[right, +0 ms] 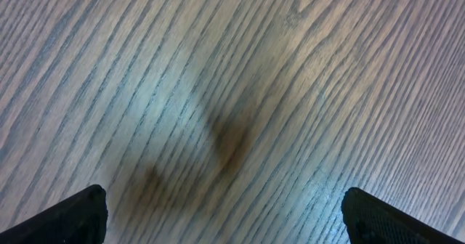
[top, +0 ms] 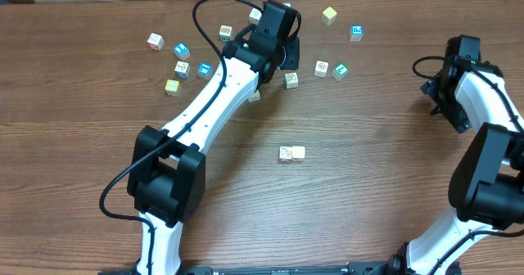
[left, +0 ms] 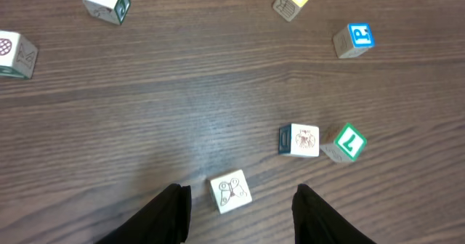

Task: Form a horizontal line
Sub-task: 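Move the left gripper toward the scattered blocks at the back, then lower the left gripper and grasp the white 9 block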

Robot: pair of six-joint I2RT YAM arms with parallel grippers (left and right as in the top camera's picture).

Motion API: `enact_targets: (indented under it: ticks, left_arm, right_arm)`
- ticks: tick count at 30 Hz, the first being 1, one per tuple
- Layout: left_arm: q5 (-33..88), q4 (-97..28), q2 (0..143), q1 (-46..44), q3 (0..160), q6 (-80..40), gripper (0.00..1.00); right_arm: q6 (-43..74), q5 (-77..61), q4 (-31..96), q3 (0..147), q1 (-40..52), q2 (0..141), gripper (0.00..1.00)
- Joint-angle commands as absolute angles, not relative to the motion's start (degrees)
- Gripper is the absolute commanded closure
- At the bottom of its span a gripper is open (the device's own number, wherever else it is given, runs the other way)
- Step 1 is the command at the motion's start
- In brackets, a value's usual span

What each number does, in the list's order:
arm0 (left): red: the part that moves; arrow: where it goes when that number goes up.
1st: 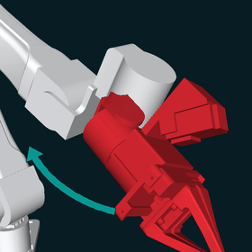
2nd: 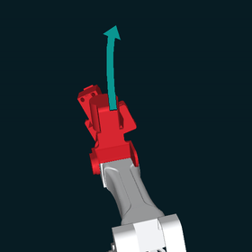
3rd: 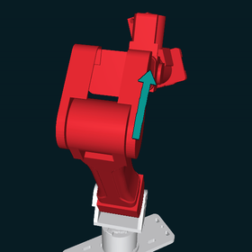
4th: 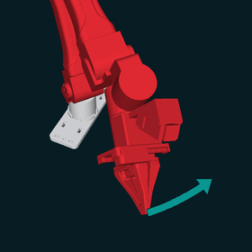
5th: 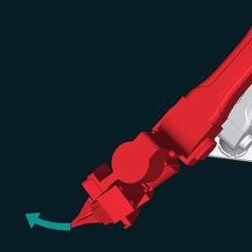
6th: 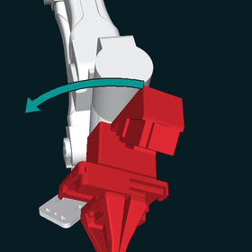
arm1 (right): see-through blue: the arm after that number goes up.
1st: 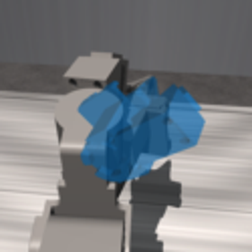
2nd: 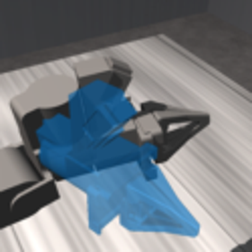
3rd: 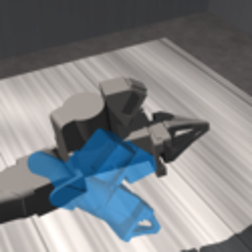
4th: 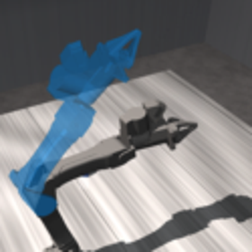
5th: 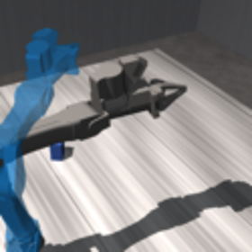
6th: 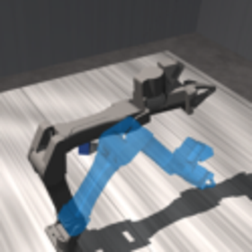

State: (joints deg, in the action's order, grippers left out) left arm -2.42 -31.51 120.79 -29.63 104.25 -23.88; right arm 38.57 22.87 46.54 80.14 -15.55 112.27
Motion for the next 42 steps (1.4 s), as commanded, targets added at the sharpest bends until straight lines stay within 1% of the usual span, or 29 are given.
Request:
enact_targets:
  ticks: [1,6,9,12,15,20,24,27,32,35,39,42]
  left_arm:
    - [-3.2,-29.0,120.7,-30.2,101.3,-24.5,0.55]
    - [-3.2,-24.1,120.7,-30.2,97.4,-24.6,0.5]
    - [-3.2,-20.1,120.7,-30.3,94.9,-25.5,0.45]
    - [-3.2,-16.7,120.7,-30.4,92.9,-25.9,0.45]
    - [-3.2,-14.2,120.7,-30.7,91.4,-26.0,0.41]
    - [-3.7,-13.0,120.7,-30.9,90.4,-25.9,0.37]
    - [-6.5,-13.2,120.7,-30.9,90.4,-25.9,0.35]
    - [-6.6,-13.5,120.7,-30.8,90.3,-26.0,0.38]
    - [-7.2,-13.5,120.7,-30.8,90.1,-26.0,0.37]
    - [-10.4,-14.5,120.7,-30.8,90.1,-26.0,0.41]
    - [-17.1,-17.2,120.7,-30.7,90.1,-29.8,0.42]
    - [-18.6,-19.4,120.7,-30.6,90.1,-32.7,0.43]
  right_arm:
    - [38.5,23.5,46.4,81.3,-15.5,113.1,0.0]
    - [38.5,23.5,46.4,81.3,-15.5,113.1,0.0]
    - [38.5,23.5,46.4,81.3,-15.5,113.1,0.0]
    - [38.5,23.5,46.4,81.3,-15.5,113.1,0.0]
    - [38.5,23.5,46.4,81.3,-15.5,113.1,0.0]
    - [38.5,23.5,46.4,81.3,-15.5,113.1,0.0]
    - [38.5,23.5,46.4,81.3,-15.5,113.1,0.0]
    - [38.5,23.5,46.4,81.3,-15.5,113.1,0.0]
    - [38.5,23.5,46.4,81.3,-15.5,113.1,0.0]
    - [38.5,23.5,46.4,81.3,-15.5,113.1,0.0]
    - [38.5,23.5,46.4,81.3,-15.5,113.1,0.0]
    - [38.5,23.5,46.4,81.3,-15.5,113.1,0.0]
